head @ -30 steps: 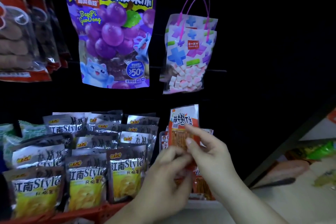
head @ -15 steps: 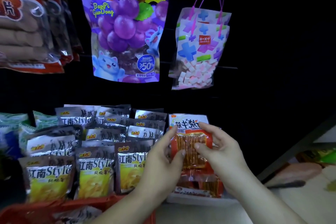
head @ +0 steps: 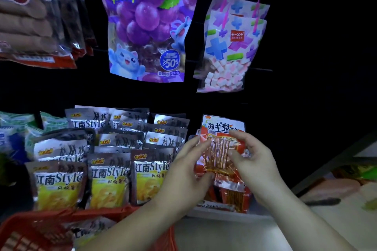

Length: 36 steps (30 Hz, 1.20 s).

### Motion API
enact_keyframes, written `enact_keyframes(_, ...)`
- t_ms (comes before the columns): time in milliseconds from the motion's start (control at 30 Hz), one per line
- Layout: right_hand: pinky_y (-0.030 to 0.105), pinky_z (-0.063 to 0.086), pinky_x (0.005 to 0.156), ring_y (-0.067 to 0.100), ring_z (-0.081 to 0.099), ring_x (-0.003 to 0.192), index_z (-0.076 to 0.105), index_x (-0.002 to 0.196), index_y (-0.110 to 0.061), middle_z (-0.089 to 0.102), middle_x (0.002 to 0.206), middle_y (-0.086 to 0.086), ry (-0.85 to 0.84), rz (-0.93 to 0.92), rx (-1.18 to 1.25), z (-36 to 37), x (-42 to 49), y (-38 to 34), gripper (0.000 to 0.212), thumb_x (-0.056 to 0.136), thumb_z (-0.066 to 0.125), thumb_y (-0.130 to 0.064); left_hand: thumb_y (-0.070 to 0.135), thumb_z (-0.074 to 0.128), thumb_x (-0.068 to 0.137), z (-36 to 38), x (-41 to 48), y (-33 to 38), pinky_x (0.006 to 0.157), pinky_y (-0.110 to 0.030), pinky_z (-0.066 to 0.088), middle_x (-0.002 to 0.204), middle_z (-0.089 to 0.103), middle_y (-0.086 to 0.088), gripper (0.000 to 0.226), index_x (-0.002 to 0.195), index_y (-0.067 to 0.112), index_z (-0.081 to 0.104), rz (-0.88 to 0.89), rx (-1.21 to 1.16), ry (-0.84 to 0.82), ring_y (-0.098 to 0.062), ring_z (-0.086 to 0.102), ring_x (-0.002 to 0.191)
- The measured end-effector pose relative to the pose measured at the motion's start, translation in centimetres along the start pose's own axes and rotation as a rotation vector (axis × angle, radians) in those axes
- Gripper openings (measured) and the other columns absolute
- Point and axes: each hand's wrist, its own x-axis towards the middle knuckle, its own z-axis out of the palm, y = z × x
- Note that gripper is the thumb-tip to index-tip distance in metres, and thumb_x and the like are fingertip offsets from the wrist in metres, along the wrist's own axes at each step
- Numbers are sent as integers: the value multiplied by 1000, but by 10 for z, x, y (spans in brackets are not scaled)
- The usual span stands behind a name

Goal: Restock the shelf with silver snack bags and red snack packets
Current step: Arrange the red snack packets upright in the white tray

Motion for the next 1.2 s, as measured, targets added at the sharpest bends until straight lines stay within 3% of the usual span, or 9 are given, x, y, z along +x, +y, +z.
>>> enact_keyframes(167,55,60,79,30,71,85,63,126,-50,70,108,-24,-100,-132,-80,4,-6,-6,52,101,60,-5,47,67,92,2,-2,8,117,-27,32,158,28,22,59,147,46,46,117,191,123,-1,28,146)
enact_keyframes(300,40,57,97,22,70,112,70,121,-48,74,113,-9,-290,-35,128,2,-8,-13,58,104,47,2,33,71,95,7,2,23,98,-33,58,138,61,13,57,145,47,48,-150,-531,-53,0,61,122)
enact_keyframes(367,40,53,100,19,70,113,71,120,-46,75,114,0,-353,10,178,0,-8,-16,57,104,45,2,19,70,96,8,8,21,90,-32,60,127,70,8,53,142,41,54,-199,-639,-19,-7,67,115)
enact_keyframes(500,46,63,78,16,75,90,60,118,-55,64,127,-10,-68,-81,25,-7,2,-11,50,99,64,-8,-7,54,100,3,20,16,78,-27,60,113,76,3,39,122,24,62,-179,-564,28,-16,73,103)
enact_keyframes(633,27,63,67,10,74,87,37,148,-52,55,132,-18,-118,-68,-166,-19,16,7,76,90,78,-26,-5,55,100,4,27,14,84,-36,62,114,76,3,38,126,24,58,-180,-557,-110,-13,73,106)
enact_keyframes(767,19,50,51,12,65,66,62,98,-19,60,86,4,21,-52,-236,-26,34,26,14,93,75,-17,2,61,100,16,42,-10,84,-27,61,112,74,5,37,128,26,60,-223,-409,-69,-10,71,105)
enact_keyframes(900,26,50,57,23,64,73,53,83,-17,56,85,7,-122,135,-249,-22,46,52,23,95,71,-11,14,75,92,32,60,-47,89,-25,58,115,65,3,40,128,18,61,-389,-277,-29,-11,65,104)
enact_keyframes(1067,29,37,60,21,43,63,50,75,-18,47,73,8,-307,225,-470,-3,66,94,28,91,71,-7,-3,66,88,46,67,-82,82,-24,56,108,69,-1,35,119,13,67,-422,-159,-19,-18,68,98)
enact_keyframes(1200,29,54,74,13,61,78,64,80,-20,65,84,-1,-434,331,-498,6,74,137,15,88,76,-21,-15,49,93,53,66,-103,92,-22,56,116,66,-9,39,112,12,68,-393,-120,-162,-19,63,110)
